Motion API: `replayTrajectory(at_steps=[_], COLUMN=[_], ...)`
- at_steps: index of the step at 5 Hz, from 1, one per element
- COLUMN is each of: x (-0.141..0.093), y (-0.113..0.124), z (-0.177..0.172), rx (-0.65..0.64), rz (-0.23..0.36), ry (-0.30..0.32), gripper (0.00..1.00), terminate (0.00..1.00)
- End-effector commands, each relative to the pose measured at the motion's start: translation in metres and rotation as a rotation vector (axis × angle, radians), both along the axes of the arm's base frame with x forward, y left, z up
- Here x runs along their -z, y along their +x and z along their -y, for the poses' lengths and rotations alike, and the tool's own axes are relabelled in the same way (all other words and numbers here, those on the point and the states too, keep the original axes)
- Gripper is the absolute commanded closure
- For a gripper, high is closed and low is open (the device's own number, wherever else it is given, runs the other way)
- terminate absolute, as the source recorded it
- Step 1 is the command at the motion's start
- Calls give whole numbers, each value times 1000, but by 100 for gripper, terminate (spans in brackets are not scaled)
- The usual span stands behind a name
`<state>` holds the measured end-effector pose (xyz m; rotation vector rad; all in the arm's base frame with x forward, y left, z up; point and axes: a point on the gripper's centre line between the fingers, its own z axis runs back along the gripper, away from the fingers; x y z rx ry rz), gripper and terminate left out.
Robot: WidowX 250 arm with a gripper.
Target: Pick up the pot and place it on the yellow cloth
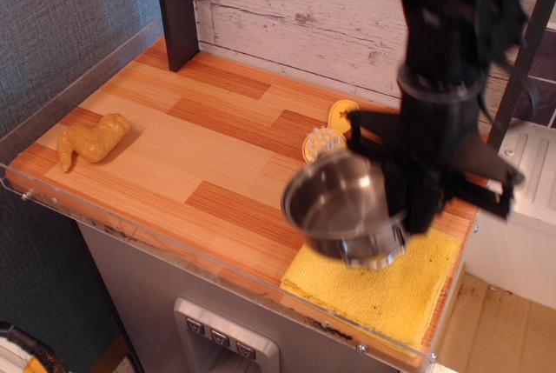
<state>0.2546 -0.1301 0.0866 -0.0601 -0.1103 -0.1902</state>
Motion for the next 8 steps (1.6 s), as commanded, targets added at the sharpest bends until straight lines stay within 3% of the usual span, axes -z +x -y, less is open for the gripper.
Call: replayTrajectory(at_steps=[1,6,7,8], x=[4,20,17,12], y=[2,0,1,2], z=[-5,8,4,3], rx=[-8,16,12,18], rz=[19,34,47,58], ry=[7,29,22,12], gripper=[100,100,0,0], terminate=[0,0,0,0])
